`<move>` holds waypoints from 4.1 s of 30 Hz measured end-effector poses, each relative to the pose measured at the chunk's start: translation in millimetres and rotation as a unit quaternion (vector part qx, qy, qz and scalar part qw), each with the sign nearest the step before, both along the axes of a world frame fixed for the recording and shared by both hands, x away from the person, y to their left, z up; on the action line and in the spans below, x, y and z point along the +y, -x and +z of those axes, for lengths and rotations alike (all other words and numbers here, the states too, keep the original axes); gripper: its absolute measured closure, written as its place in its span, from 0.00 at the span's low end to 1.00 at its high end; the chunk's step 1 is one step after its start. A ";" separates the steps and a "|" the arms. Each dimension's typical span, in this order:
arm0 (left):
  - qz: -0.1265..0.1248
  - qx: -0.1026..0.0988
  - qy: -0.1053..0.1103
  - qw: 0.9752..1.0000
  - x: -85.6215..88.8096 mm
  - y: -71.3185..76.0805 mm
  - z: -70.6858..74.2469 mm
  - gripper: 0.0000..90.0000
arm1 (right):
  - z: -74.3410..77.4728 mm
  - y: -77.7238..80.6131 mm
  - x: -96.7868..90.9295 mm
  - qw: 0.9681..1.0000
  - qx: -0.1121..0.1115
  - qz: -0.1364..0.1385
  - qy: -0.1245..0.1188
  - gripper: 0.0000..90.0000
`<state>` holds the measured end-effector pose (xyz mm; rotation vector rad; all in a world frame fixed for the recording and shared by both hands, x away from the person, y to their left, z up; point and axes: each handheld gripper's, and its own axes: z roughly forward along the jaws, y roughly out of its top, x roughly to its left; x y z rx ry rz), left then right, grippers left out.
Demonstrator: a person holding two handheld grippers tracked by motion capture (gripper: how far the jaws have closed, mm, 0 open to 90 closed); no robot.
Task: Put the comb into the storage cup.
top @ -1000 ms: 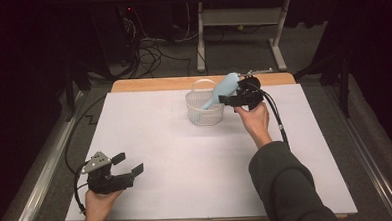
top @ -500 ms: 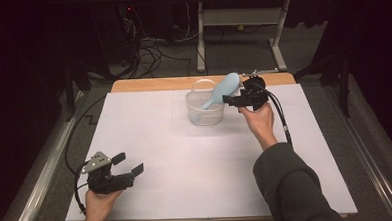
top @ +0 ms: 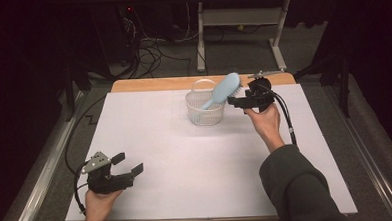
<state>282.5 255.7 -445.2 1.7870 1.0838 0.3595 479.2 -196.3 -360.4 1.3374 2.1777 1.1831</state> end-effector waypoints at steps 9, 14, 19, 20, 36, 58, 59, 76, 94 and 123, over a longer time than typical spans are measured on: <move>0.004 -0.002 0.000 1.000 0.4 0.6 0.1 0.16 | 1.3 4.7 -9.5 1.000 -0.002 -0.002 0.000 0.22; 0.004 -0.002 0.001 1.000 0.7 0.9 0.1 0.16 | 2.6 7.9 -12.7 1.000 -0.005 -0.002 -0.002 0.22; 0.008 -0.003 0.001 1.000 0.9 1.2 0.4 0.16 | 2.8 10.3 -16.4 1.000 -0.008 -0.003 -0.006 0.22; 0.008 -0.003 0.000 1.000 0.8 1.1 0.3 0.16 | 2.4 10.8 -17.0 1.000 -0.007 -0.004 -0.007 0.22; 0.007 -0.003 0.001 1.000 0.4 1.5 0.2 0.16 | 2.8 18.0 -28.7 1.000 -0.009 -0.006 -0.011 0.22; 0.006 -0.002 0.002 1.000 0.3 1.7 0.1 0.16 | 6.5 32.3 -36.1 1.000 -0.024 0.005 -0.005 0.23; 0.006 -0.001 0.002 1.000 0.3 1.6 0.1 0.16 | 6.5 32.6 -36.6 1.000 -0.024 0.005 -0.005 0.23; 0.007 -0.001 0.002 1.000 0.3 1.8 0.1 0.16 | 7.4 39.6 -44.4 0.999 -0.030 0.005 -0.012 0.24; 0.006 0.001 0.001 1.000 -0.1 1.1 -0.4 0.16 | 13.3 53.7 -55.1 0.999 -0.039 0.014 -0.021 0.23; 0.005 0.002 -0.003 1.000 -1.6 1.1 -0.7 0.16 | 13.7 78.5 -84.7 0.998 -0.056 0.005 -0.034 0.23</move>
